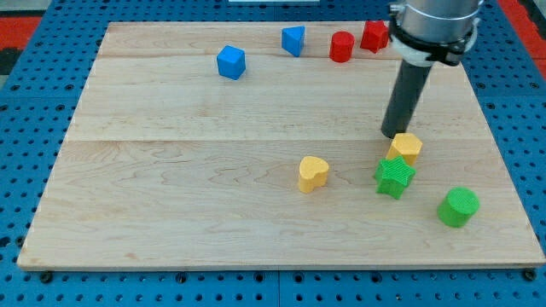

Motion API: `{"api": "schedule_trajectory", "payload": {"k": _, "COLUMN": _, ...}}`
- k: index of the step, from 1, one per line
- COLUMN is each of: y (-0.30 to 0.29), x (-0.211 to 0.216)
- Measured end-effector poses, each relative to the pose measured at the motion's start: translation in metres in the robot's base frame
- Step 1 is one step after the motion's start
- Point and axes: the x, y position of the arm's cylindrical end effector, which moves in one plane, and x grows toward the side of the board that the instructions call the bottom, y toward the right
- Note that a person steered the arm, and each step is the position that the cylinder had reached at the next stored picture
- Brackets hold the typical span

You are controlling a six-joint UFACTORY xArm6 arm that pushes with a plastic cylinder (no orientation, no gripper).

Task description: Move yellow heart slightly down

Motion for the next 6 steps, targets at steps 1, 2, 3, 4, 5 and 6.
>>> {"api": "schedule_trajectory", "payload": {"k": 1, "y": 0.009, "x": 0.025}}
{"api": "schedule_trajectory", "payload": {"k": 2, "y": 0.009, "x": 0.042}}
{"api": "schedule_trajectory", "payload": {"k": 3, "y": 0.008, "x": 0.014}}
{"api": "schedule_trajectory", "payload": {"k": 4, "y": -0.057, "x": 0.0}}
{"api": "schedule_trajectory", "payload": {"k": 5, "y": -0.106, "x": 0.019}}
{"api": "schedule_trajectory", "payload": {"k": 6, "y": -0.117, "x": 0.055}}
